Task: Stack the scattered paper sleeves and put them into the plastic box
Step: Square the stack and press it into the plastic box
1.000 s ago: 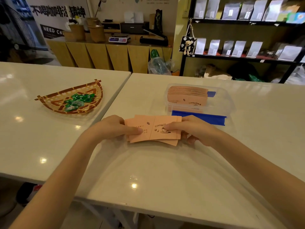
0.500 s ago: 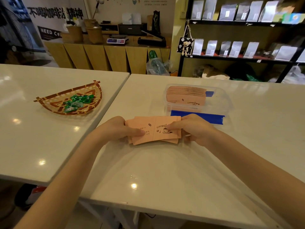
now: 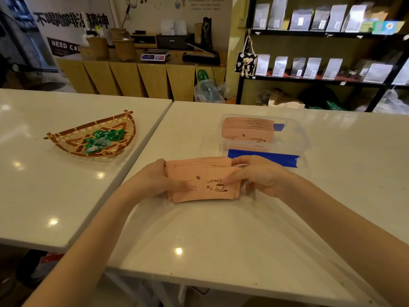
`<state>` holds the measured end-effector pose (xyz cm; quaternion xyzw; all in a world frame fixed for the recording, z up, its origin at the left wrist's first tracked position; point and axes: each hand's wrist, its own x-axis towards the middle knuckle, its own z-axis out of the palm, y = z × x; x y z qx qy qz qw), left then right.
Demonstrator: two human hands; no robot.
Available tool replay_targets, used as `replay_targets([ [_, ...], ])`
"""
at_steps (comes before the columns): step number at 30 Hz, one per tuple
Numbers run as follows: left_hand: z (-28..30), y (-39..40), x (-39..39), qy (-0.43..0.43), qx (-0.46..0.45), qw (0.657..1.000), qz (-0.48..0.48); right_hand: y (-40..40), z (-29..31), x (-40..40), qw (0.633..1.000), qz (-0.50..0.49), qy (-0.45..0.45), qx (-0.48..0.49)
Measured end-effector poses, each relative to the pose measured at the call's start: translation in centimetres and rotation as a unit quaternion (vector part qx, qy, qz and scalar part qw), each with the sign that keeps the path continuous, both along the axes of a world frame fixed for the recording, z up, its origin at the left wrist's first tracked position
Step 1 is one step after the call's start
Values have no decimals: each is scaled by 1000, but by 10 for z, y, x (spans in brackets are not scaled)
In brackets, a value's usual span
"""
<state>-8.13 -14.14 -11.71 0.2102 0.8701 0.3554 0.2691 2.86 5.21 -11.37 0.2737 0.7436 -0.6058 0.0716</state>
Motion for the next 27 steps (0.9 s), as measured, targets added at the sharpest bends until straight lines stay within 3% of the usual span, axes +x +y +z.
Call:
replay_targets([
  [6, -4, 0, 11, 102, 15, 995, -5, 0, 4, 18, 992, 22, 97, 74],
  [13, 0, 48, 44, 213, 94, 971, -50, 32, 6, 73, 950, -32, 214, 224],
  [16, -5, 68, 59, 214, 104, 968, -81, 45, -1, 93, 937, -56, 226, 260],
  [27, -20, 82, 63, 146, 159, 962, -167, 62, -23, 115, 951, -54, 179, 245],
])
